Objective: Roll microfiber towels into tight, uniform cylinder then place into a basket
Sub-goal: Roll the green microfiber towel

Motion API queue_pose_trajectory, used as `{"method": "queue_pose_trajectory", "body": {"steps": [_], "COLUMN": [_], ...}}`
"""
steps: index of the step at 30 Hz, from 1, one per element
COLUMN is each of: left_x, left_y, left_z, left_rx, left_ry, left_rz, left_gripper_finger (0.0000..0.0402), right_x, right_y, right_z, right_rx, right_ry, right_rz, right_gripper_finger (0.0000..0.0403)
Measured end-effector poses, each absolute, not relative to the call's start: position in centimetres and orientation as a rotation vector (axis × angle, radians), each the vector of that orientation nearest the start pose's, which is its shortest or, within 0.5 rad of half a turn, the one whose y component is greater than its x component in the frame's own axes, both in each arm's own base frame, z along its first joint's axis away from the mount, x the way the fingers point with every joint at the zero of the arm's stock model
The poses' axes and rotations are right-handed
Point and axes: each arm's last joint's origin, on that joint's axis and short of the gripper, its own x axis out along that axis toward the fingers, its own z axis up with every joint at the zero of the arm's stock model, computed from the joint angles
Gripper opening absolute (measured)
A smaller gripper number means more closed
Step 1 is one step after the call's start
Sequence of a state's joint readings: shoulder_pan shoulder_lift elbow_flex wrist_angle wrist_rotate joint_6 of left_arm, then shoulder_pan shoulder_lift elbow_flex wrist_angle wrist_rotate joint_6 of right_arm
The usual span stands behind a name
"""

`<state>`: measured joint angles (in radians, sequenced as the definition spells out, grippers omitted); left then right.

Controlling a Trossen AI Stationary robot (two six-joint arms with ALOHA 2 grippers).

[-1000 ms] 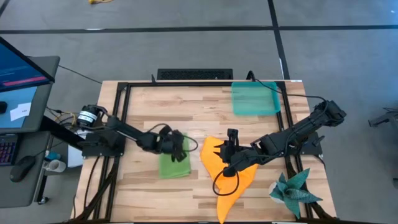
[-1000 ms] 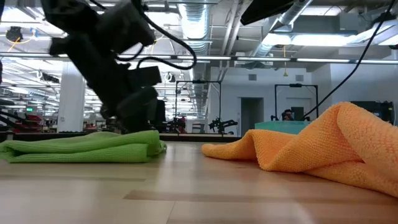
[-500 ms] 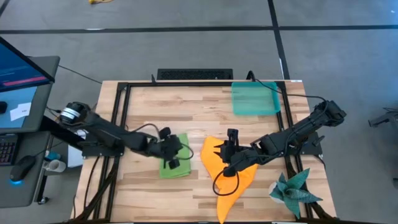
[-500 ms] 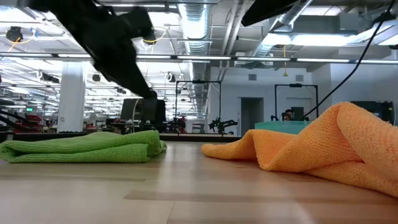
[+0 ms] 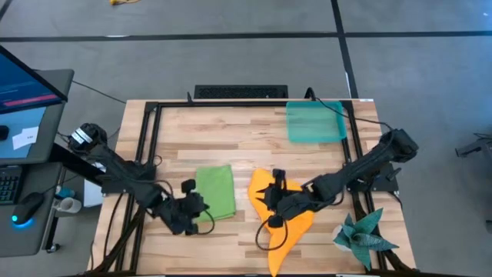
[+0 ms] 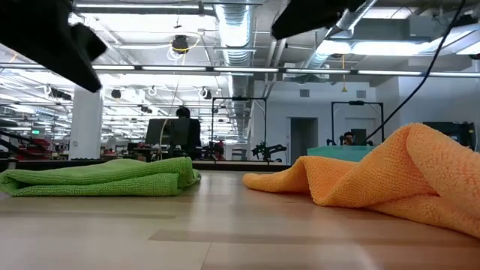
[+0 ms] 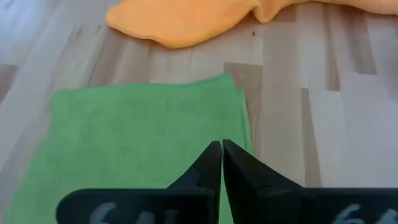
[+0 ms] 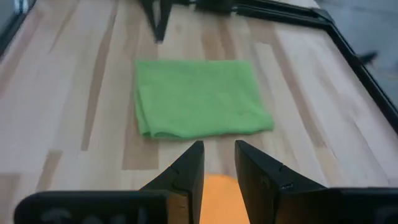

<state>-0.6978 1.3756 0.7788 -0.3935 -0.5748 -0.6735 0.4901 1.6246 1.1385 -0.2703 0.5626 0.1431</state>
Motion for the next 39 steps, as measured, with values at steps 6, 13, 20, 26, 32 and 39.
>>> {"method": "queue_pose_trajectory", "body": {"steps": [6, 13, 20, 26, 32, 39], "left_x": [18.9, 17.7, 17.7, 17.3, 17.2, 17.4], "left_y": [-16.9, -17.7, -18.4, -18.0, -17.8, -17.5], "left_z": [19.6, 20.2, 23.8, 23.4, 22.8, 21.9], "left_rx": [-0.052, -0.042, 0.005, 0.087, 0.111, 0.115], "left_ry": [0.784, 0.841, 0.847, 0.841, 0.855, 0.859], "left_rz": [0.123, 0.112, 0.129, 0.168, 0.174, 0.154], "left_gripper_finger": [0.0002, 0.0, 0.0, 0.0, 0.0, 0.0008], "right_x": [34.7, 37.8, 39.6, 39.6, 39.5, 39.9], "right_y": [15.6, 15.6, 15.0, 15.4, 15.9, 15.2], "right_z": [22.1, 20.7, 19.7, 19.8, 19.9, 20.1], "right_rx": [-0.383, -0.392, -0.379, -0.369, -0.369, -0.361], "right_ry": [0.54, 0.552, 0.571, 0.567, 0.556, 0.538], "right_rz": [-0.078, 0.019, 0.012, 0.028, 0.04, 0.022], "right_gripper_finger": [0.0111, 0.0111, 0.0112, 0.013, 0.0169, 0.0197]}}
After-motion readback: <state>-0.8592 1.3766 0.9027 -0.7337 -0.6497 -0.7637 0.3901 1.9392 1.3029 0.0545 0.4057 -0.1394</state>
